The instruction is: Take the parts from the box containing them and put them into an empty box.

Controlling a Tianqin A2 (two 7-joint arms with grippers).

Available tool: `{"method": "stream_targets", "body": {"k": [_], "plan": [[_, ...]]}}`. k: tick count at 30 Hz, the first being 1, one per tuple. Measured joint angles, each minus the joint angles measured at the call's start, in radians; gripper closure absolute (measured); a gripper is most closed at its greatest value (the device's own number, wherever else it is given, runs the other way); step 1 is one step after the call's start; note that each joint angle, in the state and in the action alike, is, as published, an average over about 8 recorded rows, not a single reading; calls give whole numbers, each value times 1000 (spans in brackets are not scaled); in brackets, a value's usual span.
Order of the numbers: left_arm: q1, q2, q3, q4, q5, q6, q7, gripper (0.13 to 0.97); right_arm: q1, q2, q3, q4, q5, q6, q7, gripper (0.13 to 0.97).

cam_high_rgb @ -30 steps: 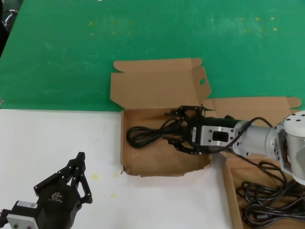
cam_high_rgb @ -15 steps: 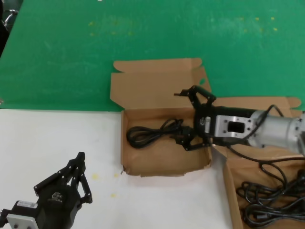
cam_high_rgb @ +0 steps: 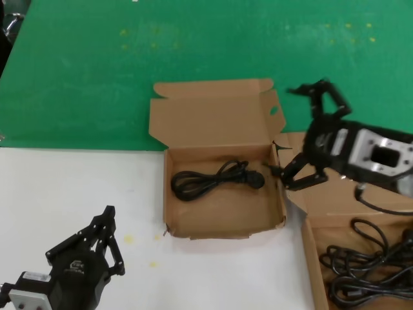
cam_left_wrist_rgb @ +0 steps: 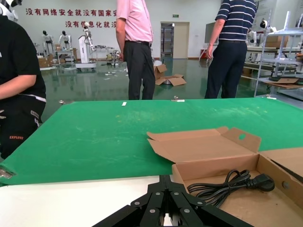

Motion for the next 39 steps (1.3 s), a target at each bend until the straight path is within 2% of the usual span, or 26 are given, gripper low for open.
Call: {"method": "stream_targets", "body": {"k": [5, 10, 17, 21, 30, 39], "plan": [[0, 0, 0, 0, 0, 0, 0, 965, -118, 39, 83, 168, -38, 86, 179, 156], [0, 0, 0, 0, 0, 0, 0, 965, -251, 41, 165, 274, -17, 192, 264, 142], [0, 0, 0, 0, 0, 0, 0, 965, -418, 6, 247, 339, 84, 332, 260, 129], [0, 0, 0, 0, 0, 0, 0, 965, -473, -13, 272, 352, 135, 375, 241, 129], [0, 0, 0, 0, 0, 0, 0, 965, -490, -19, 280, 356, 153, 387, 232, 129], [2, 0, -1, -1, -1, -1, 0, 925, -514, -26, 283, 353, 167, 406, 227, 129]]}}
